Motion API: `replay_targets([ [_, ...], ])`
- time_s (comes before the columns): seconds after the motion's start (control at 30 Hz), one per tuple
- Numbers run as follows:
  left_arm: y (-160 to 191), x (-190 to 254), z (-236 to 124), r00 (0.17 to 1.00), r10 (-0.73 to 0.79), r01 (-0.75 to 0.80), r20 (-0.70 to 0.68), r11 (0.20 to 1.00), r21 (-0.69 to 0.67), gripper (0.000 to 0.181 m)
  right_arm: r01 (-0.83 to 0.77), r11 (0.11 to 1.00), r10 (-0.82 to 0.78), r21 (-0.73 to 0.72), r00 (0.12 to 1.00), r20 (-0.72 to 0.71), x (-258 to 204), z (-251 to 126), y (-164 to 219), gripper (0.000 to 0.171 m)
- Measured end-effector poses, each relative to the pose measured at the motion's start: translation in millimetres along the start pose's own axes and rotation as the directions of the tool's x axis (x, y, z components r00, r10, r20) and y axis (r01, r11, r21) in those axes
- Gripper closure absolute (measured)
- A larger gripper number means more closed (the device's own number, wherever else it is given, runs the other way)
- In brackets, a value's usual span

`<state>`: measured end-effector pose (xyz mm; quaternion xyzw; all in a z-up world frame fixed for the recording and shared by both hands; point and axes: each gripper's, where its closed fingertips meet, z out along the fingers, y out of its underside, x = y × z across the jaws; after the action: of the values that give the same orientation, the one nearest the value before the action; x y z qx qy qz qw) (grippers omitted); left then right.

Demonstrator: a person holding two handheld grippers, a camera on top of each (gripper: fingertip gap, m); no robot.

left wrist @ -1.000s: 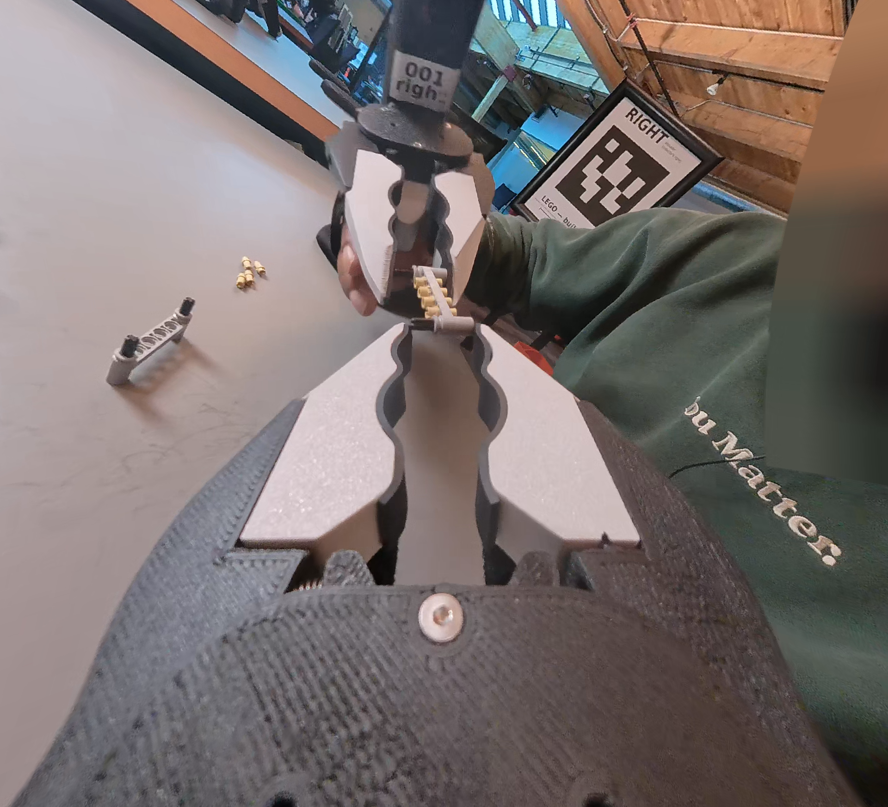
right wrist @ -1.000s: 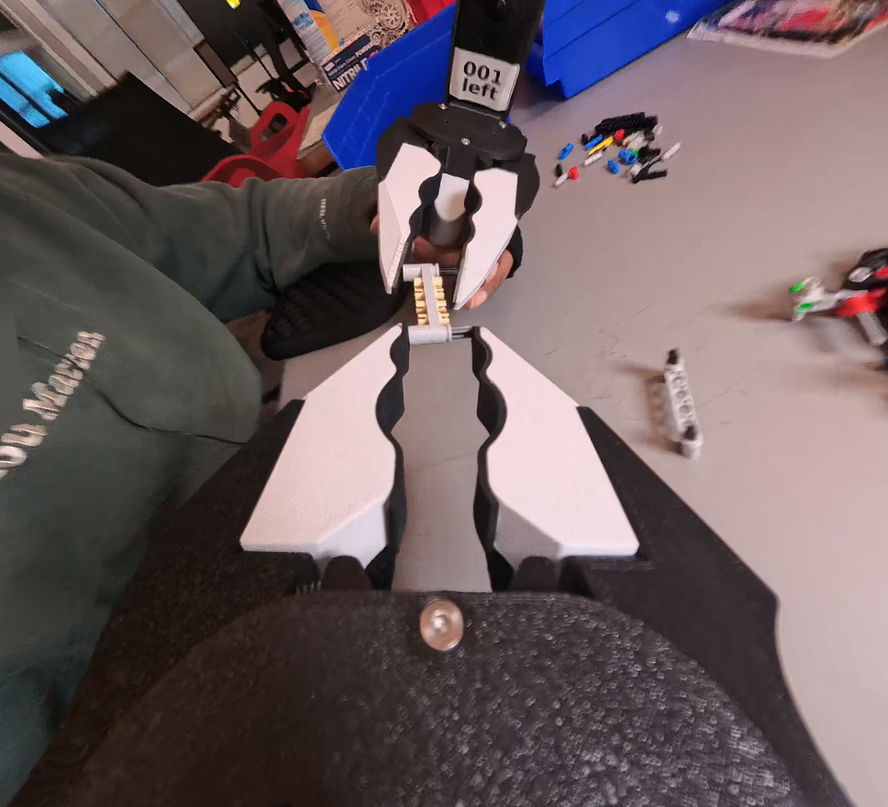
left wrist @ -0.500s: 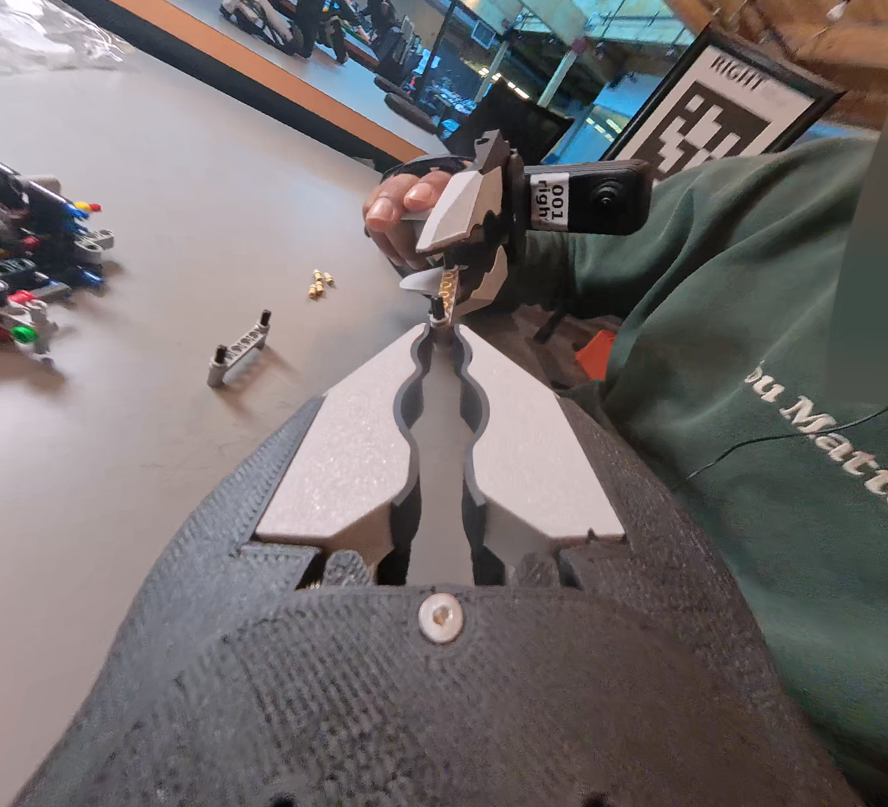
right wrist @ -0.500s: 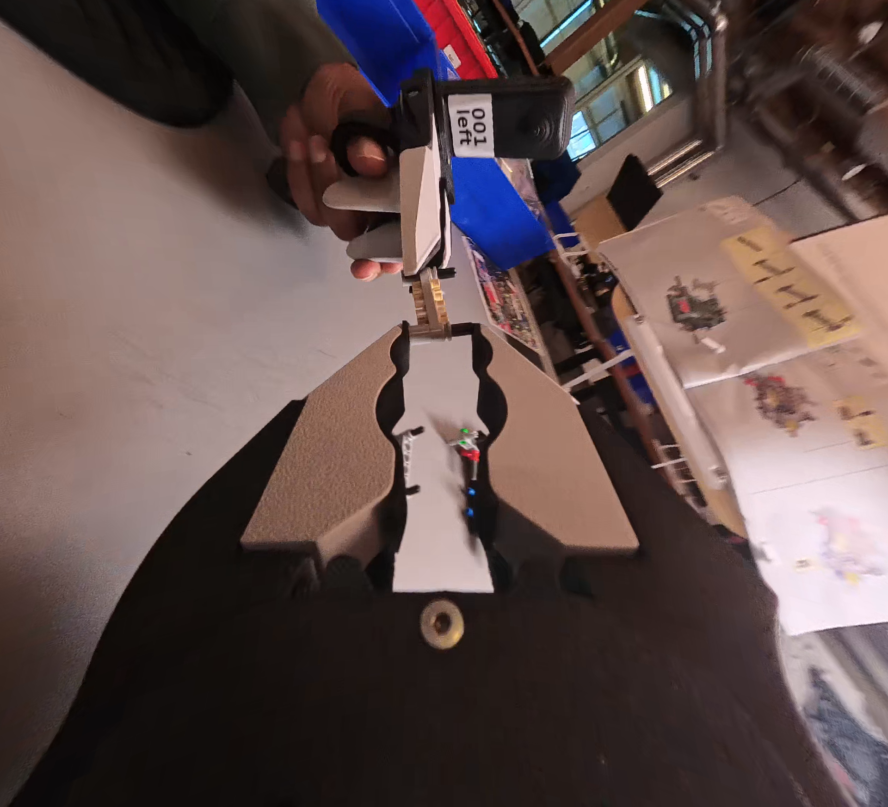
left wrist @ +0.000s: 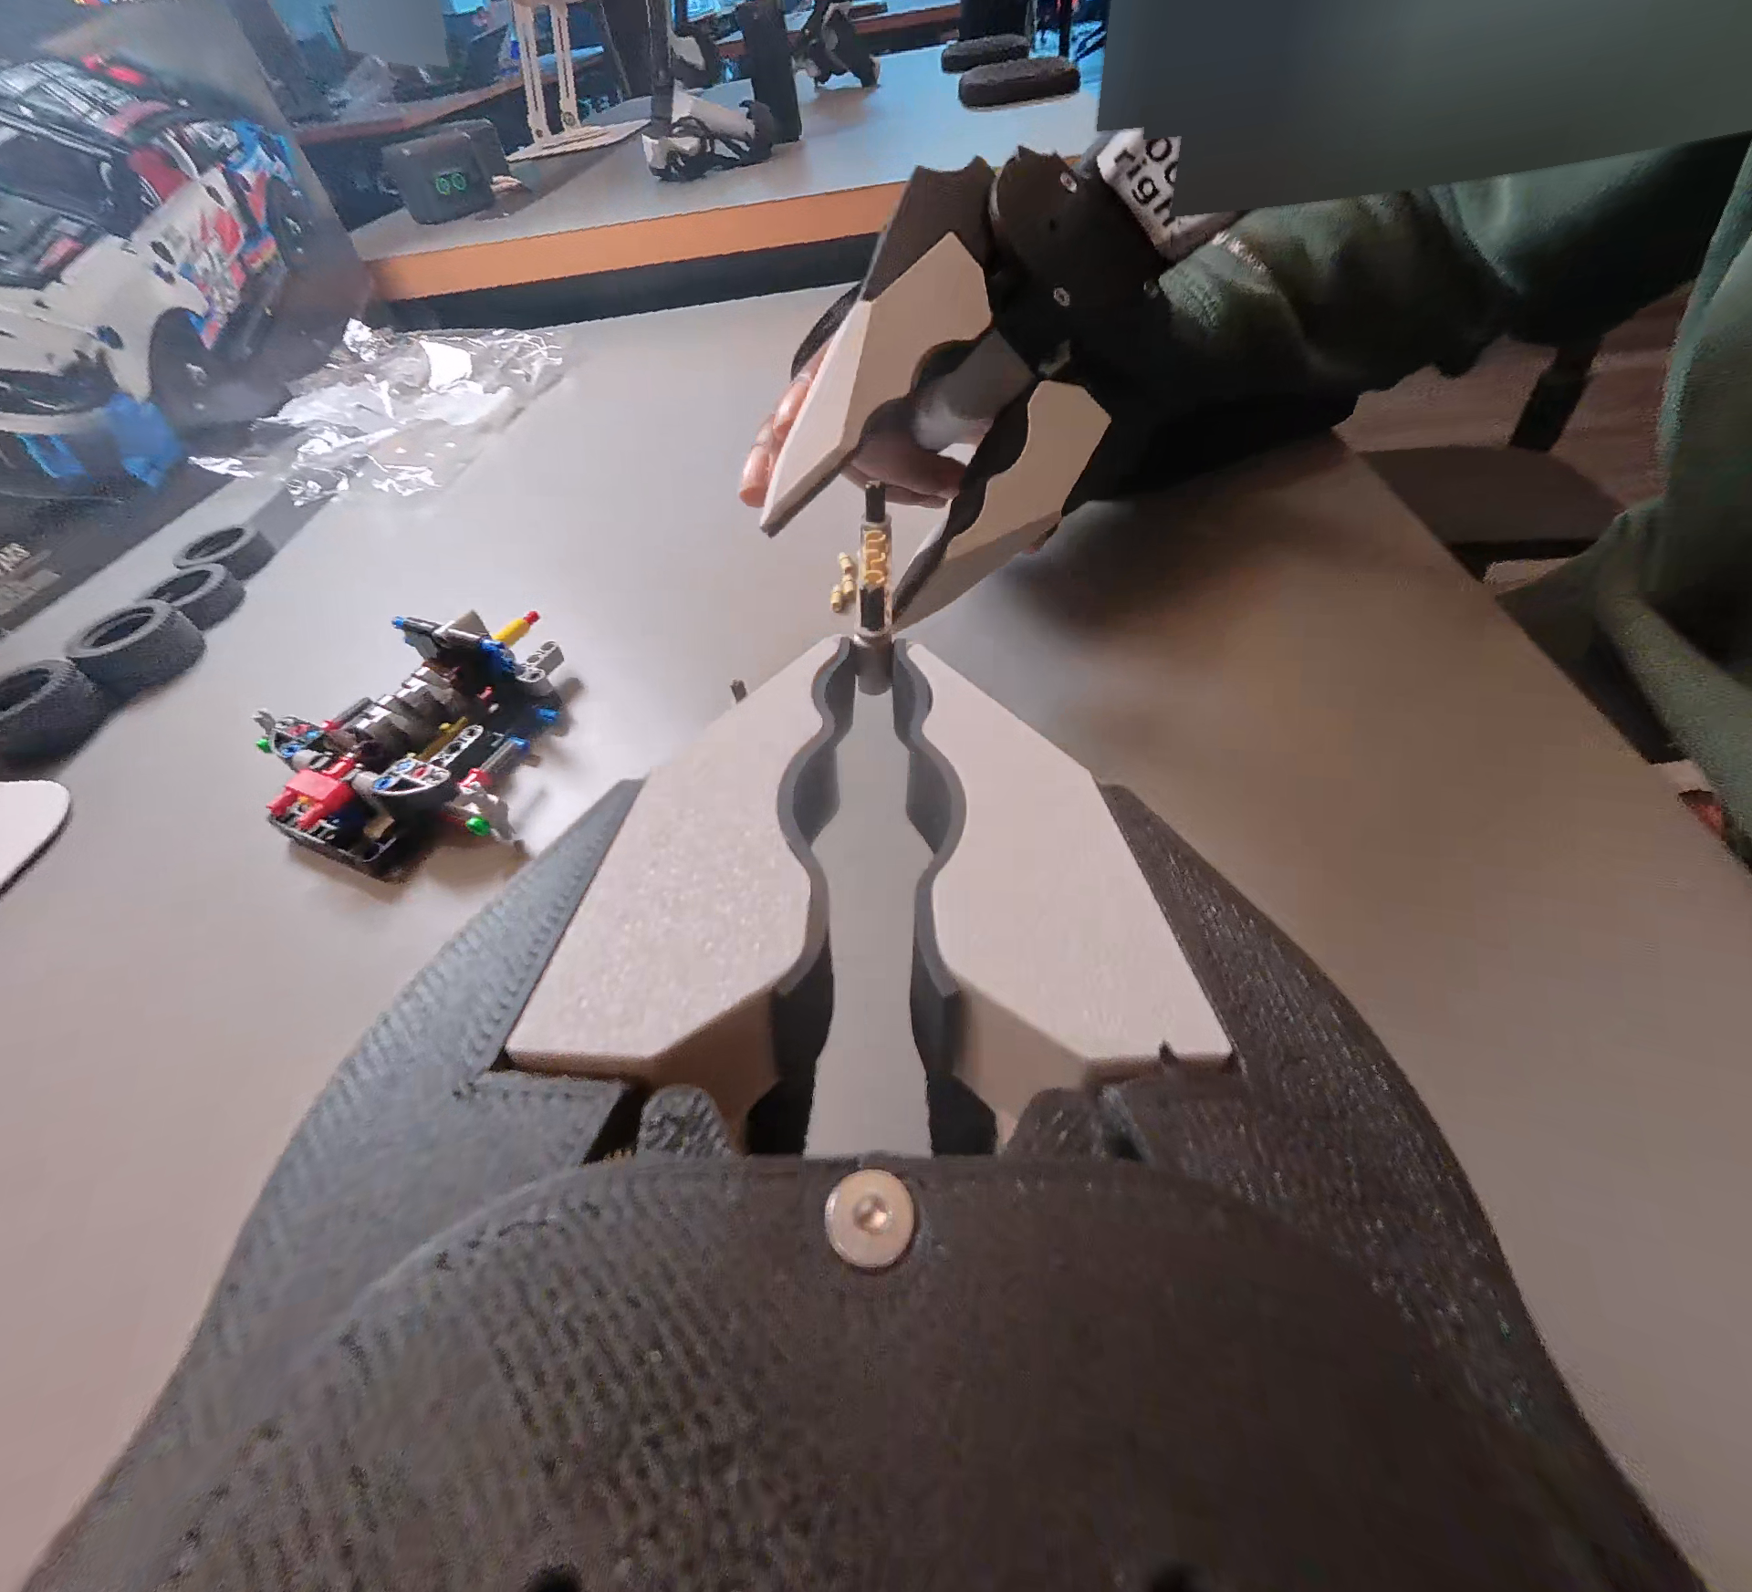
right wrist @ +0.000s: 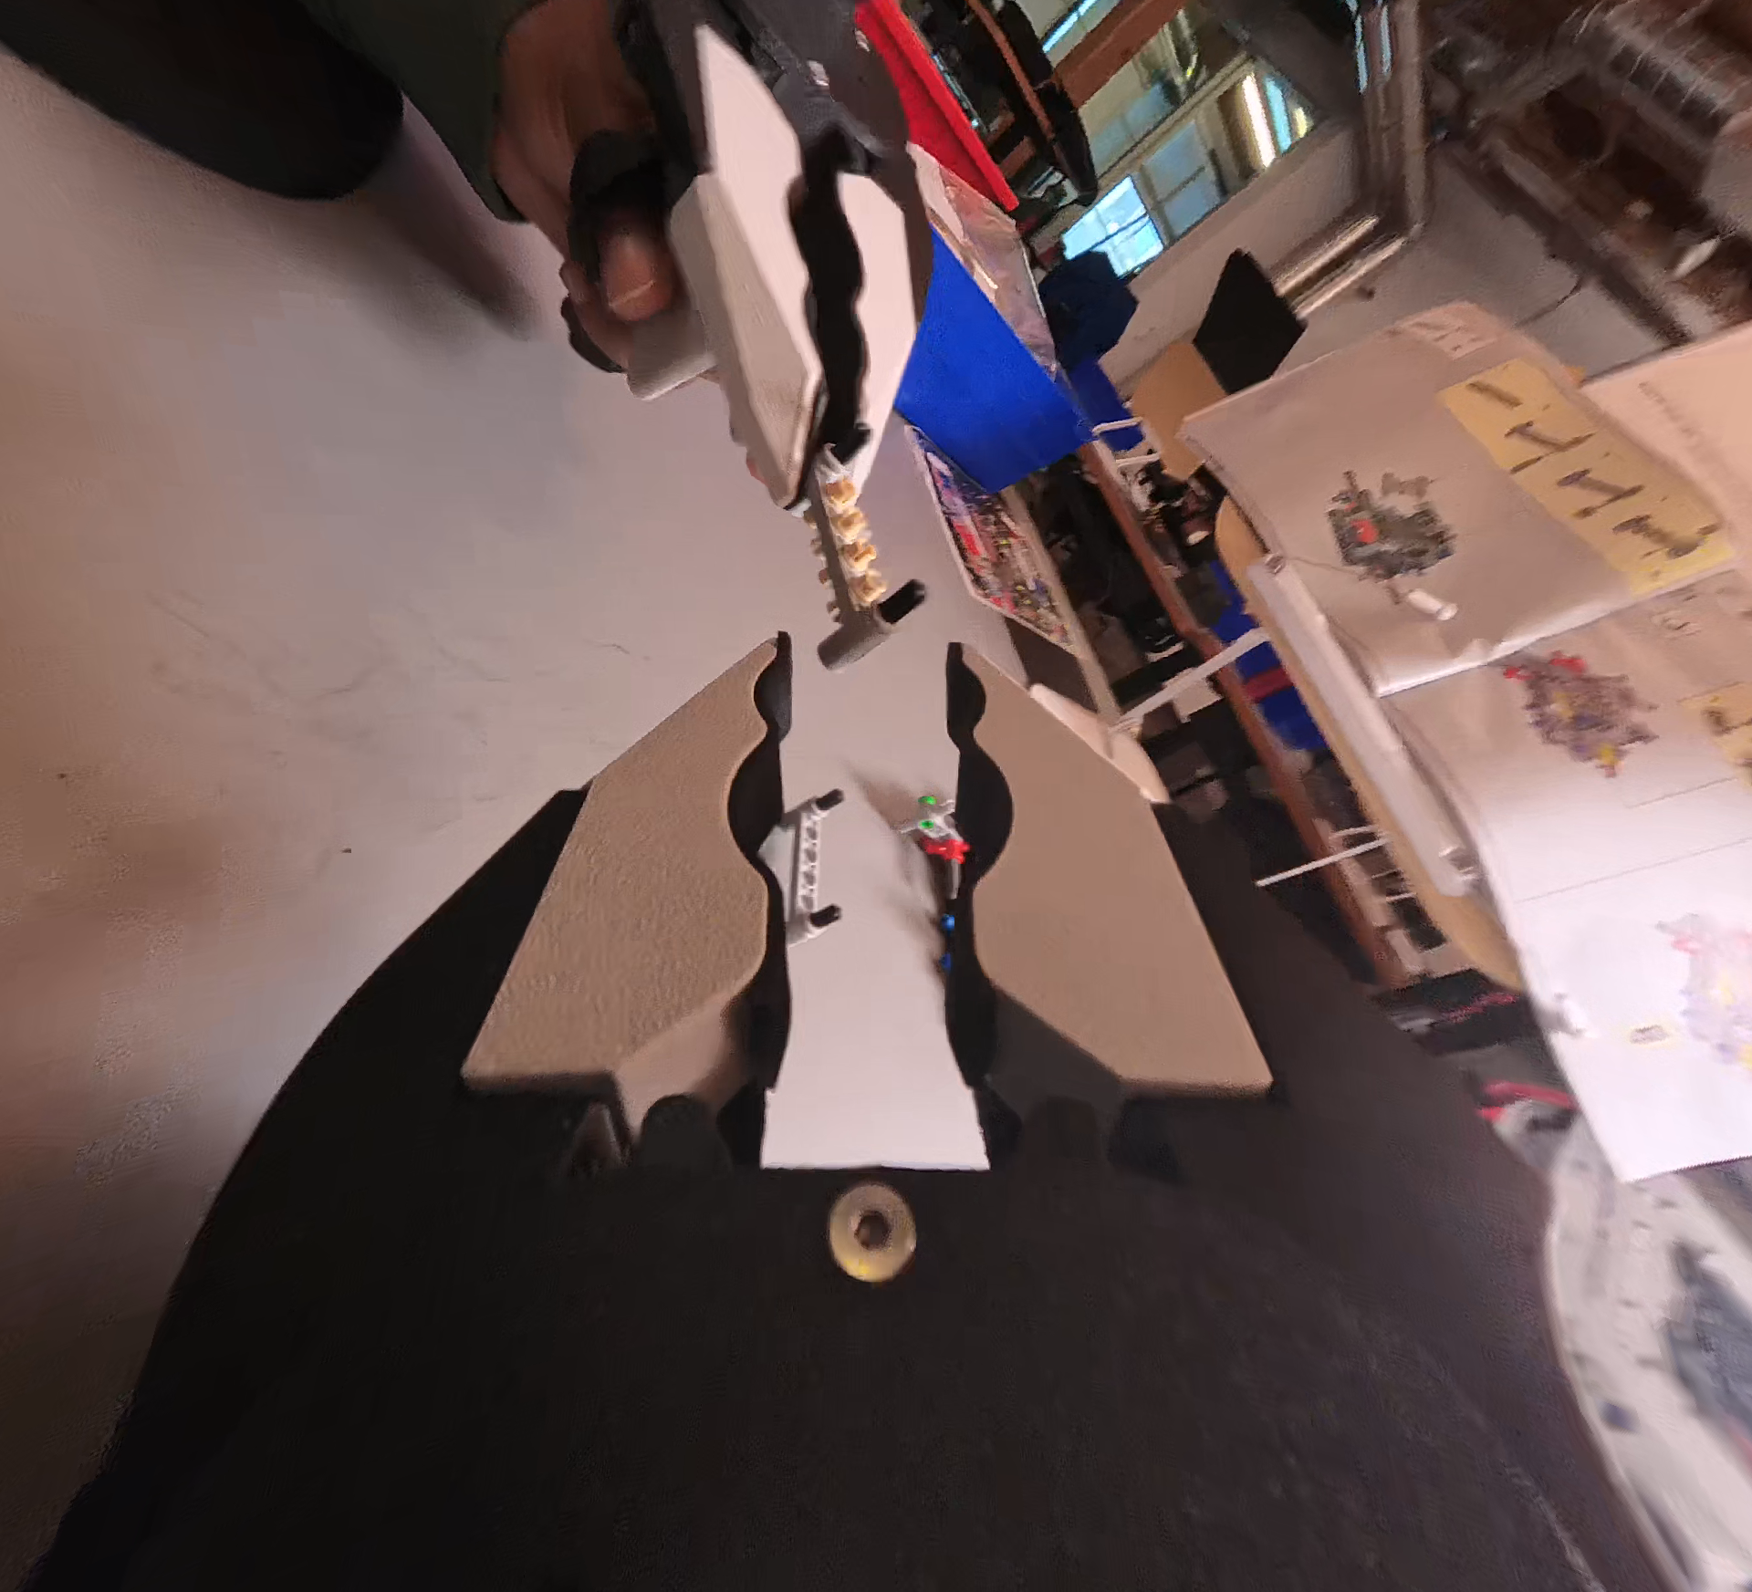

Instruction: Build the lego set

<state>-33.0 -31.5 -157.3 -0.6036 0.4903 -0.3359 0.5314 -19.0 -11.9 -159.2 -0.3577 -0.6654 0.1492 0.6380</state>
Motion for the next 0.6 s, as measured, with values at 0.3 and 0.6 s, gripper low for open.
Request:
replay_targets([
  [0.3,29.0,-9.7,4.6,0.998,0.042,-0.035,0.049,0.989,-0.142,0.175,-0.221,0.975,0.222,-0.017,0.972,0.075,-0.7,-0.9,10.3,0.141],
  [0.6,72.7,-20.5,6.4,0.991,-0.09,0.119,0.096,0.926,-0.357,0.175,-0.509,0.856,0.515,-0.091,0.856,0.054,20.8,-12.0,40.5,0.146],
])
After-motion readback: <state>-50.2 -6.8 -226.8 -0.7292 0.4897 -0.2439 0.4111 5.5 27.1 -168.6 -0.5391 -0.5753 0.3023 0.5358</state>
